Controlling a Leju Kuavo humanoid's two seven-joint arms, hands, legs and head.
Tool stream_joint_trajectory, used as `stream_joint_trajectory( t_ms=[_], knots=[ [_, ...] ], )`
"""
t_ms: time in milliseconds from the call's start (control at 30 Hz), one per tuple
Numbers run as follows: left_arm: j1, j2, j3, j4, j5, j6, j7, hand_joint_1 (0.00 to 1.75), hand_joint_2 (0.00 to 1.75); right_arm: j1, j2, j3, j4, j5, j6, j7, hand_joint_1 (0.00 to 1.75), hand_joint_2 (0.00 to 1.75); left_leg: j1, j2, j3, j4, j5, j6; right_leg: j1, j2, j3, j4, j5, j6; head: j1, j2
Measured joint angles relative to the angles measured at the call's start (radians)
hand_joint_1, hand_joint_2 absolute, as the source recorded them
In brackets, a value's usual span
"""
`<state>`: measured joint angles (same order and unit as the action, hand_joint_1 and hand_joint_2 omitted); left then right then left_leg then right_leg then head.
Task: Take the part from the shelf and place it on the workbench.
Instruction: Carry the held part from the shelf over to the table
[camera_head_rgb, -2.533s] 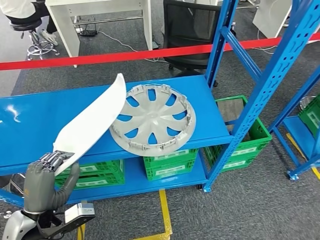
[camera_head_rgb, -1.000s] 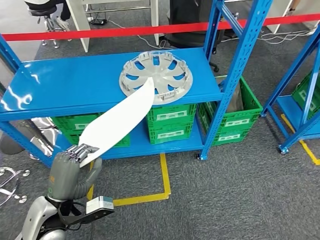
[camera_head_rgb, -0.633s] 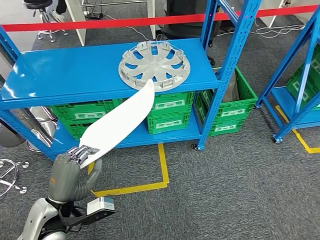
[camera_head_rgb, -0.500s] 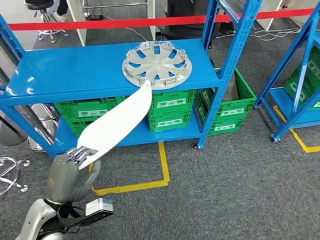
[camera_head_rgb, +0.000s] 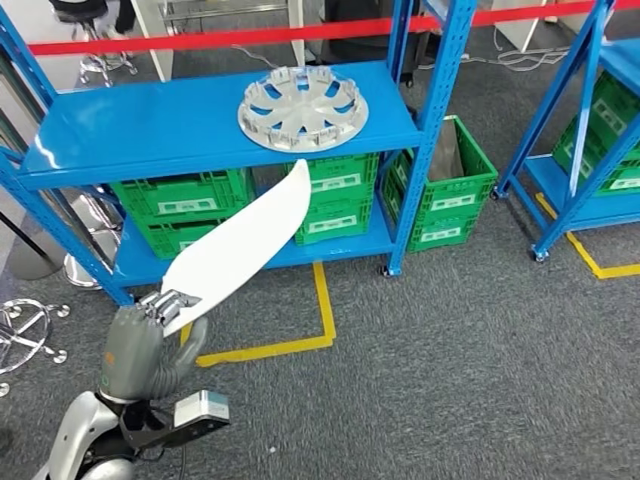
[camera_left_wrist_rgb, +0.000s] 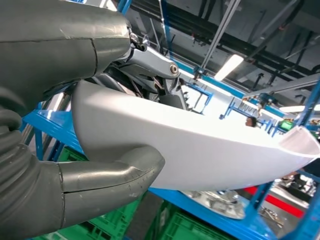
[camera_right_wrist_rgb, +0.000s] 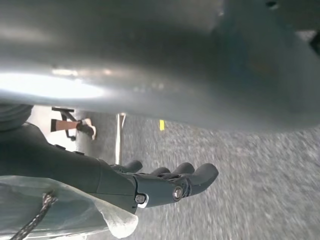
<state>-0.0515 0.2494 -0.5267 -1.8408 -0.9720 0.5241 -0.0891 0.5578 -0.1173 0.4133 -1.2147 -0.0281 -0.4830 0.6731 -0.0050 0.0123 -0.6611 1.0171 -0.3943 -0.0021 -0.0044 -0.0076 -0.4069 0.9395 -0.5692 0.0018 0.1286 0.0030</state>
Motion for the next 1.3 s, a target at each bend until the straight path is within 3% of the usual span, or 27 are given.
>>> stream_joint_trajectory(
  t_ms=[100,133,167,200,233,267,300,367,400,467,500,533,600,633,667,733,767,800,867,900,967,1000,1067,1133,1167,1233,1300],
  knots=[
    [0.011,-0.011,-0.005,0.002,-0.004,-0.010,0.000,1.75,1.75,0.014,0.014,-0.035,-0.016,-0.018,0.045,-0.029,0.00,0.00,0.007,-0.004,-0.025,0.163,-0.159,-0.015,0.001,-0.007,-0.046,0.008,0.035,-0.016,-0.011,0.000],
    [0.017,-0.017,-0.006,0.002,-0.008,-0.013,0.000,1.75,1.75,0.017,0.018,-0.045,-0.020,-0.019,0.056,-0.034,0.00,0.00,0.009,-0.004,-0.029,0.228,-0.189,-0.018,0.002,-0.008,-0.065,0.014,0.046,-0.017,-0.014,0.000],
    [0.022,-0.022,-0.008,0.002,-0.013,-0.015,0.002,1.75,1.75,0.021,0.022,-0.054,-0.024,-0.019,0.062,-0.037,0.00,0.00,0.010,-0.004,-0.025,0.272,-0.190,-0.019,0.003,-0.009,-0.085,0.020,0.057,-0.017,-0.015,0.000],
    [0.026,-0.027,-0.010,0.002,-0.016,-0.016,0.003,1.75,1.75,0.024,0.026,-0.062,-0.028,-0.018,0.067,-0.038,0.00,0.00,0.011,-0.004,-0.009,0.289,-0.169,-0.019,0.003,-0.009,-0.105,0.029,0.068,-0.016,-0.016,0.000],
    [0.028,-0.031,-0.013,0.002,-0.018,-0.016,0.004,1.75,1.75,0.026,0.030,-0.069,-0.031,-0.016,0.070,-0.038,0.00,0.00,0.012,-0.005,0.022,0.270,-0.138,-0.018,0.003,-0.010,-0.126,0.039,0.079,-0.015,-0.016,0.000],
    [0.028,-0.035,-0.015,0.002,-0.018,-0.016,0.005,1.75,1.75,0.029,0.033,-0.075,-0.035,-0.013,0.073,-0.038,0.00,0.00,0.012,-0.005,0.068,0.221,-0.116,-0.015,0.004,-0.010,-0.145,0.048,0.089,-0.013,-0.016,0.000],
    [0.028,-0.038,-0.017,0.002,-0.016,-0.016,0.006,1.75,1.75,0.033,0.037,-0.082,-0.041,-0.007,0.075,-0.037,0.00,0.00,0.011,-0.006,0.127,0.146,-0.113,-0.011,0.005,-0.010,-0.162,0.058,0.098,-0.010,-0.016,0.000],
    [0.027,-0.043,-0.020,0.002,-0.008,-0.017,0.010,1.75,1.75,0.043,0.045,-0.095,-0.053,0.011,0.079,-0.034,0.00,0.00,0.007,-0.008,0.217,0.008,-0.144,-0.001,0.007,-0.010,-0.186,0.068,0.118,-0.001,-0.016,0.000],
    [0.027,-0.044,-0.020,0.002,-0.002,-0.017,0.011,1.75,1.75,0.048,0.050,-0.102,-0.059,0.024,0.082,-0.030,0.00,0.00,0.004,-0.009,0.235,-0.030,-0.156,0.003,0.007,-0.011,-0.196,0.069,0.129,0.005,-0.016,0.000],
    [0.029,-0.048,-0.021,0.002,0.009,-0.019,0.011,1.75,1.75,0.060,0.061,-0.121,-0.068,0.053,0.094,-0.023,0.00,0.00,0.003,-0.007,0.219,-0.047,-0.148,0.014,0.004,-0.009,-0.212,0.070,0.141,0.018,-0.017,0.000],
    [0.030,-0.050,-0.021,0.002,0.014,-0.021,0.011,1.75,1.75,0.067,0.067,-0.131,-0.072,0.067,0.100,-0.020,0.00,0.00,0.004,-0.004,0.206,-0.050,-0.137,0.023,0.003,-0.006,-0.223,0.083,0.122,0.023,-0.016,0.000],
    [0.030,-0.053,-0.021,0.002,0.018,-0.022,0.011,1.75,1.75,0.072,0.073,-0.142,-0.075,0.078,0.108,-0.017,0.00,0.00,0.006,-0.002,0.193,-0.053,-0.124,0.030,0.002,-0.003,-0.235,0.112,0.085,0.027,-0.015,0.000],
    [0.032,-0.057,-0.021,0.002,0.024,-0.026,0.011,1.75,1.75,0.077,0.083,-0.157,-0.080,0.092,0.117,-0.015,0.00,0.00,0.006,0.002,0.165,-0.052,-0.100,0.039,0.000,0.002,-0.264,0.222,-0.018,0.032,-0.014,0.000],
    [0.033,-0.058,-0.021,0.002,0.026,-0.028,0.011,1.75,1.75,0.077,0.088,-0.165,-0.082,0.098,0.121,-0.015,0.00,0.00,0.004,0.003,0.149,-0.052,-0.088,0.039,0.000,0.003,-0.273,0.284,-0.049,0.034,-0.014,0.000],
    [0.034,-0.060,-0.021,0.003,0.028,-0.029,0.011,1.75,1.75,0.078,0.092,-0.171,-0.083,0.103,0.123,-0.015,0.00,0.00,0.003,0.005,0.132,-0.050,-0.074,0.038,0.000,0.004,-0.273,0.331,-0.054,0.035,-0.014,0.000],
    [0.035,-0.062,-0.021,0.003,0.032,-0.032,0.011,1.75,1.75,0.079,0.098,-0.185,-0.085,0.111,0.128,-0.015,0.00,0.00,0.002,0.006,0.095,-0.043,-0.049,0.035,0.000,0.004,-0.233,0.342,0.002,0.035,-0.015,0.000],
    [0.035,-0.063,-0.021,0.004,0.032,-0.032,0.011,1.75,1.75,0.080,0.100,-0.191,-0.087,0.113,0.130,-0.015,0.00,0.00,0.002,0.006,0.077,-0.037,-0.038,0.032,0.000,0.004,-0.187,0.297,0.033,0.034,-0.014,0.000],
    [0.036,-0.064,-0.021,0.004,0.032,-0.032,0.011,1.75,1.75,0.081,0.102,-0.196,-0.089,0.114,0.132,-0.015,0.00,0.00,0.002,0.005,0.061,-0.029,-0.028,0.027,0.000,0.004,-0.124,0.220,0.040,0.034,-0.014,0.000],
    [0.037,-0.066,-0.021,0.003,0.032,-0.032,0.011,1.75,1.75,0.081,0.106,-0.201,-0.094,0.116,0.133,-0.015,0.00,0.00,0.000,0.004,0.043,-0.016,-0.009,0.018,0.002,0.007,-0.017,0.066,0.007,0.028,-0.014,0.000],
    [0.037,-0.066,-0.021,0.003,0.032,-0.032,0.011,1.75,1.75,0.082,0.108,-0.202,-0.096,0.116,0.133,-0.015,0.00,0.00,-0.001,0.004,0.039,-0.014,0.000,0.013,0.004,0.008,0.008,0.023,-0.011,0.023,-0.014,0.000],
    [0.038,-0.067,-0.021,0.003,0.032,-0.032,0.010,1.75,1.75,0.085,0.112,-0.204,-0.098,0.116,0.133,-0.015,0.00,0.00,0.002,0.003,0.035,-0.013,0.012,0.003,0.005,0.006,-0.003,0.015,-0.006,0.010,-0.015,0.000],
    [0.040,-0.067,-0.022,0.003,0.032,-0.032,0.010,1.75,1.75,0.087,0.114,-0.206,-0.099,0.116,0.133,-0.015,0.00,0.00,0.003,0.000,0.030,-0.005,-0.004,-0.004,0.004,0.004,-0.012,0.016,0.003,0.001,-0.015,0.000],
    [0.042,-0.067,-0.022,0.003,0.032,-0.032,0.010,1.75,1.75,0.089,0.117,-0.210,-0.100,0.116,0.133,-0.015,0.00,0.00,0.007,-0.004,0.012,0.064,-0.094,-0.016,0.003,-0.002,-0.037,0.016,0.027,-0.014,-0.017,0.000],
    [0.042,-0.067,-0.021,0.004,0.032,-0.032,0.010,1.75,1.75,0.090,0.119,-0.214,-0.101,0.116,0.133,-0.015,0.00,0.00,0.009,-0.004,-0.006,0.190,-0.193,-0.023,0.005,-0.004,-0.067,0.019,0.051,-0.020,-0.019,0.000],
    [0.043,-0.067,-0.022,0.004,0.032,-0.032,0.010,1.75,1.75,0.090,0.119,-0.215,-0.101,0.116,0.133,-0.015,0.00,0.00,0.010,-0.005,-0.008,0.243,-0.210,-0.024,0.007,-0.005,-0.082,0.022,0.063,-0.021,-0.019,0.000],
    [0.043,-0.067,-0.022,0.004,0.032,-0.032,0.010,1.75,1.75,0.090,0.120,-0.217,-0.101,0.116,0.133,-0.015,0.00,0.00,0.010,-0.005,0.025,0.265,-0.172,-0.021,0.009,-0.006,-0.116,0.034,0.085,-0.020,-0.020,0.000],
    [0.043,-0.067,-0.021,0.004,0.032,-0.032,0.010,1.75,1.75,0.090,0.121,-0.219,-0.101,0.116,0.133,-0.015,0.00,0.00,0.008,-0.006,0.114,0.158,-0.123,-0.010,0.011,-0.006,-0.150,0.048,0.104,-0.018,-0.020,0.000]
  ],
)
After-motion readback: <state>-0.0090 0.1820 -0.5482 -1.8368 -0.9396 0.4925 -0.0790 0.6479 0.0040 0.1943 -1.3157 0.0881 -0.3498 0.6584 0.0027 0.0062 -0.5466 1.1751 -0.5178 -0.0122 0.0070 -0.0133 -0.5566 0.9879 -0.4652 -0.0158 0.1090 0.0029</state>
